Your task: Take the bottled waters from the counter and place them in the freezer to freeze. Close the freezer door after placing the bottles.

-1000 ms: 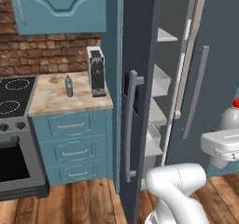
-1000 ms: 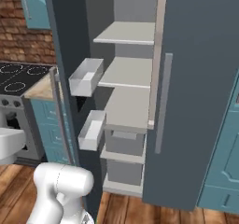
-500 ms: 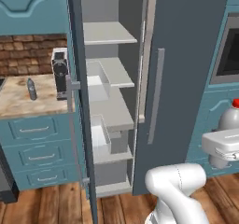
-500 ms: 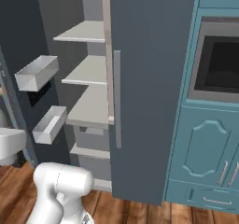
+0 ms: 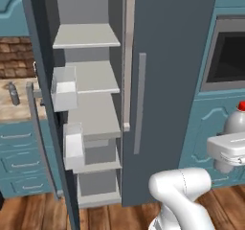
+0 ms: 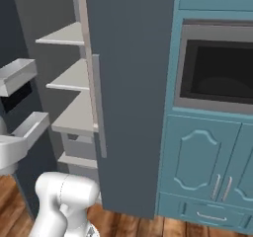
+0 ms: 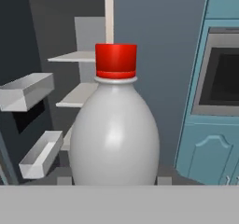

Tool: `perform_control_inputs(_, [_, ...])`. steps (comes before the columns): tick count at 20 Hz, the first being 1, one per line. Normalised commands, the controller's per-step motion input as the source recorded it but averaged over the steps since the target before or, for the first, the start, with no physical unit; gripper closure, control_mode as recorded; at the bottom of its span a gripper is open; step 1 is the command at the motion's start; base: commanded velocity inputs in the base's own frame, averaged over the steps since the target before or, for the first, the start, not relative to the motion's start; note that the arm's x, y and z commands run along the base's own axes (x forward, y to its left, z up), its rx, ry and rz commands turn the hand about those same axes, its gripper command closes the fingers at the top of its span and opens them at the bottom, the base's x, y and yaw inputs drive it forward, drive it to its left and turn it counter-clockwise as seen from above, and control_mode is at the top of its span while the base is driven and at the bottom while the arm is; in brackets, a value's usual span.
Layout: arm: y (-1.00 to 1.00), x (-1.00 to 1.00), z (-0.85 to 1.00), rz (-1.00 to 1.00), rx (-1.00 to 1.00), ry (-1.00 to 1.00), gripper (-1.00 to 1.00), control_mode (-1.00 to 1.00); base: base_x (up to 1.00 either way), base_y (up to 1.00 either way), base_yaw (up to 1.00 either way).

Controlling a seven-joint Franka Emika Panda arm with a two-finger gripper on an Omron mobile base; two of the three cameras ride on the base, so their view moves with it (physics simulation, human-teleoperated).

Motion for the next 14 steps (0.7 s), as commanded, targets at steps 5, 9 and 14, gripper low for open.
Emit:
perform_control_inputs(5, [0.0,0.0,0.0,0.0,0.0,0.0,1.0,1.0,0.49,-0.15,0.22])
perform_control_inputs(9, [0.0,0.0,0.0,0.0,0.0,0.0,1.0,1.0,0.55,-0.06,0.28])
perform_control_inputs(14, [0.0,0.0,0.0,0.0,0.0,0.0,1.0,1.0,0.65,-0.14,0.33])
